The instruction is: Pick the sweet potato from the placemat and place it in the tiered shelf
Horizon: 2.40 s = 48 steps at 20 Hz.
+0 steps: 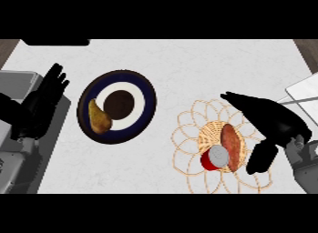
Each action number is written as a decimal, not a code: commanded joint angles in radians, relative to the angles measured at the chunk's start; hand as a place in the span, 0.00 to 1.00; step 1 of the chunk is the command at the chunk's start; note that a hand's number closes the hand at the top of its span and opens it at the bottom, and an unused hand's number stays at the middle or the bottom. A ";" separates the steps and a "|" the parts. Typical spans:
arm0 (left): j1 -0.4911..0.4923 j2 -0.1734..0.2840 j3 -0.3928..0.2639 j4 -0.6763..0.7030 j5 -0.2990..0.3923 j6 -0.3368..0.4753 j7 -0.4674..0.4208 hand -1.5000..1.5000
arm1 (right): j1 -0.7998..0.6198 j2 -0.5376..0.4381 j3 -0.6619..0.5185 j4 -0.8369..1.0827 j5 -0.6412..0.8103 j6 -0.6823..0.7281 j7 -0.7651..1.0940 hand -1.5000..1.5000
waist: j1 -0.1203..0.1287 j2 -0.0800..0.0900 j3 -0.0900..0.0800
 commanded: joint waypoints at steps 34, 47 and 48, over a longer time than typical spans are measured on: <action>0.001 -0.081 0.142 -0.019 -0.088 -0.133 0.064 0.50 | 0.171 0.320 -0.135 0.301 0.564 0.055 -0.290 0.00 | -0.002 0.001 0.001; 0.034 -0.103 0.139 -0.115 -0.127 -0.130 0.111 0.50 | 0.247 0.316 -0.097 0.349 0.722 -0.060 -0.495 1.00 | -0.003 0.000 0.001; 0.007 -0.134 0.128 -0.089 -0.139 -0.103 0.095 0.50 | 0.173 0.381 -0.086 0.482 0.755 -0.123 -0.509 1.00 | 0.001 0.001 0.001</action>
